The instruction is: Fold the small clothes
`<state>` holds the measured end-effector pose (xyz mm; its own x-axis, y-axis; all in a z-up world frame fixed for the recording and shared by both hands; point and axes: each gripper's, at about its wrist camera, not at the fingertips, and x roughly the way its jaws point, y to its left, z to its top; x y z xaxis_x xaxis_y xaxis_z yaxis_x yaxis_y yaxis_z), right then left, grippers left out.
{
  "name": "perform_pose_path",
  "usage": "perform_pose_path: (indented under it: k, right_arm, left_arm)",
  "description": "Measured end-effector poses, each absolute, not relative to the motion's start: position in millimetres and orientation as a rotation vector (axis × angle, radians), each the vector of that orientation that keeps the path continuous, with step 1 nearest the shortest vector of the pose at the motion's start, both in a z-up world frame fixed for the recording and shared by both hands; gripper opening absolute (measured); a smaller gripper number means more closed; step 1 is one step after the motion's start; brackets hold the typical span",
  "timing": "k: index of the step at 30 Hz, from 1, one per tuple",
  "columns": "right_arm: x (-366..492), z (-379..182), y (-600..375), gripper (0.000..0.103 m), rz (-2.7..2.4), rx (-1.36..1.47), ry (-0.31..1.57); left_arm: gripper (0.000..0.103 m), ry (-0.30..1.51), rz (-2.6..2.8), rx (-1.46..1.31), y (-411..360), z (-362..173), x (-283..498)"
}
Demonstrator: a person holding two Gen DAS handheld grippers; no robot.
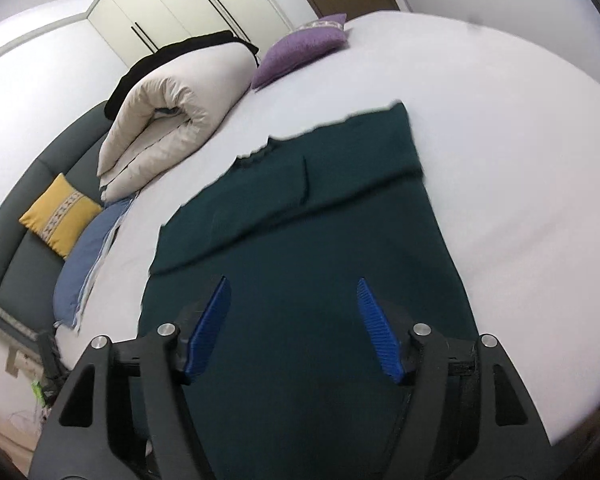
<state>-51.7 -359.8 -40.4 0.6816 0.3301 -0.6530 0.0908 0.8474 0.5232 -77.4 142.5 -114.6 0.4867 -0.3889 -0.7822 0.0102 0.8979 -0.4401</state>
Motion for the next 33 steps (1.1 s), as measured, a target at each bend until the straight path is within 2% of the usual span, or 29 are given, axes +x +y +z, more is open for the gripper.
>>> perform_pose_path:
  k: [8, 18, 23, 26, 28, 30, 33]
  right_arm:
    - [-125.0, -76.0, -401.7, 0.065, 0.151, 0.655, 0.908]
    - [-154.6, -97.4, -421.3, 0.064, 0.133, 0.602, 1.045]
    - [-164.0, -100.3, -433.0, 0.064, 0.119, 0.568, 1.122]
    - [-161.6, -107.6, -438.4, 0.064, 0.1, 0.535, 1.192]
    - [-158.5, -112.5, -437.7, 0.064, 0.103, 0.515, 1.23]
    - [-151.6, -116.3, -435.3, 0.064, 0.12, 0.495, 1.247]
    - [-144.0, -128.1, -427.8, 0.064, 0.15, 0.459, 1.309]
  left_arm:
    - [0.068, 1.144, -0.379, -0.454, 138.5, -124.4, -101.6]
    - [0.045, 1.201, -0.378, -0.42, 128.5, -133.3, -112.2]
    - [0.041, 1.219, -0.382, -0.384, 119.1, -136.5, -108.5]
    - [0.032, 1.229, -0.368, -0.386, 120.7, -137.2, -106.7]
    - [0.015, 1.237, -0.366, -0.374, 121.3, -137.6, -108.2]
    - [0.01, 1.243, -0.367, -0.371, 121.5, -138.4, -110.1]
    - [0.008, 1.243, -0.364, -0.355, 118.3, -138.1, -113.1]
